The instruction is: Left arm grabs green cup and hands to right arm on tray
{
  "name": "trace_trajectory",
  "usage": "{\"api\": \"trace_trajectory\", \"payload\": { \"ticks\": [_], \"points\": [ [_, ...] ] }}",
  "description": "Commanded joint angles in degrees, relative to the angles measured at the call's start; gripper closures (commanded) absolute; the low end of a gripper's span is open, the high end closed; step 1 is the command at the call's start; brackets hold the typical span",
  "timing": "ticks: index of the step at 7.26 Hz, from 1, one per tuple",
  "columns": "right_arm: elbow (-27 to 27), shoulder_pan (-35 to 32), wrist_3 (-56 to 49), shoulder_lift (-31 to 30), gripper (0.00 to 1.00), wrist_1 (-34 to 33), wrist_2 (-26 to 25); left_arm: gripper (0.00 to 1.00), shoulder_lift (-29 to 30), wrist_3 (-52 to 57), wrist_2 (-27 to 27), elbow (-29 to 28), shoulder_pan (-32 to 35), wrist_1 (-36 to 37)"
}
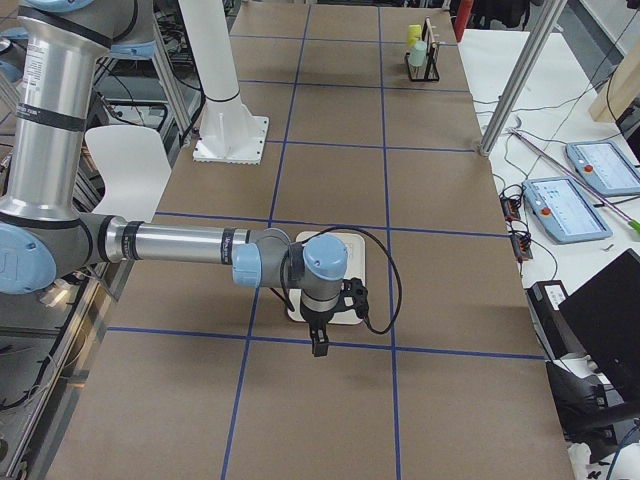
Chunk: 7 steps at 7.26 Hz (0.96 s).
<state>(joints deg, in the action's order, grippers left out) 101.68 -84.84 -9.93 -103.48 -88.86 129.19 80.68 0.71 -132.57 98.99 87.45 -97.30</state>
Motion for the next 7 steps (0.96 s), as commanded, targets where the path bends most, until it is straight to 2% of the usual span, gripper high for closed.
{"api": "trace_trajectory", "payload": {
  "ticks": [1, 3, 4, 6, 7],
  "points": [
    [0.36, 0.03, -0.09, 2.3, 0.0, 0.0, -1.21, 0.0, 1.4, -0.61, -0.06, 0.15, 0.0, -2.0],
    [-0.25, 0.03, 0.17, 4.94, 0.0, -0.09, -1.04, 0.0, 2.28, -0.27, 0.38, -0.72, 0.0, -11.02],
    [0.0, 0.03, 0.09, 5.65, 0.0, 1.91, -0.96, 0.0, 3.33, -0.27, 0.64, -0.9, 0.09, -13.77],
    [0.36, 0.03, 1.74, 7.57, 0.0, 8.76, -0.78, 0.0, 13.14, -0.79, 2.92, -3.96, -0.09, -15.73],
    [0.88, 0.03, 6.2, 9.42, 0.0, 11.22, -0.78, 0.0, 16.58, -0.36, 2.84, -5.98, -0.44, -15.81]
  ]
}}
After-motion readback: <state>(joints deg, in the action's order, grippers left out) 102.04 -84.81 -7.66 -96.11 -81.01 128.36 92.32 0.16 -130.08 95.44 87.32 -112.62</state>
